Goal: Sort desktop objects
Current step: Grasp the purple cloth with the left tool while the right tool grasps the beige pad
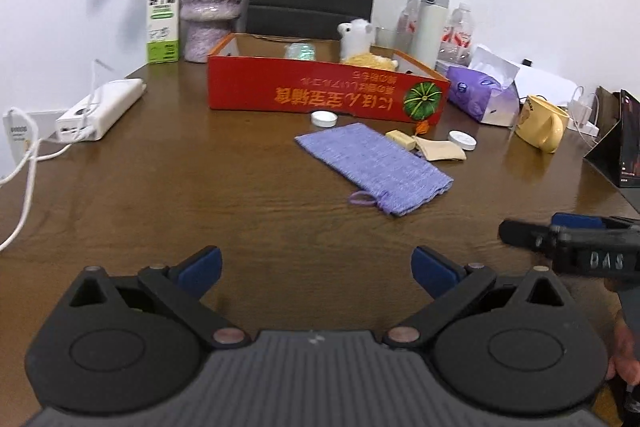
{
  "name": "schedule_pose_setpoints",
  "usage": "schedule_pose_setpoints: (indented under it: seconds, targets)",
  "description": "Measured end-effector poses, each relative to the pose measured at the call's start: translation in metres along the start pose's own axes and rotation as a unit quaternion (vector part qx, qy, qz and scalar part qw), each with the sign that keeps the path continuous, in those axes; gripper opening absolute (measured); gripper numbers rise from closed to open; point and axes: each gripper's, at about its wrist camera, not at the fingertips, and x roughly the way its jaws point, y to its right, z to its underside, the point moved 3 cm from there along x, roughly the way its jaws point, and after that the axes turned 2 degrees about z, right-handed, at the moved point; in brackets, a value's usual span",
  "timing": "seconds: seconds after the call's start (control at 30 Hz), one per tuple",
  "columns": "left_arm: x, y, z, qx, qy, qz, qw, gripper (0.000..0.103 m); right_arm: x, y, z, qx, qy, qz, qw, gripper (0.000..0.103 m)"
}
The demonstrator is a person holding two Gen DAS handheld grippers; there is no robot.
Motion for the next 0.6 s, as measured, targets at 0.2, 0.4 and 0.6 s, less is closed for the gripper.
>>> schedule_pose_setpoints:
  seconds: [0.2, 0.4, 0.6]
  targets:
    - [0.052, 0.017, -0.042, 0.036, -0.003, 0.054, 0.9979, 0.103, 0.026, 0.007, -0.025, -0.046, -0.015, 0.003, 0.999, 0.077]
    - [0.123, 0.035, -0.081, 0.063, -0.05, 0.032, 0.9963, 0.103, 0.076, 0.029, -0.079, -0.028, -0.016, 0.012, 0.999, 0.06]
    - [0.148, 0.047, -0.078, 0.08, -0.062, 0.037, 0.9941, 0.103, 0.124, 0.021, -0.092, -0.031, -0.046, 0.0, 0.998, 0.051]
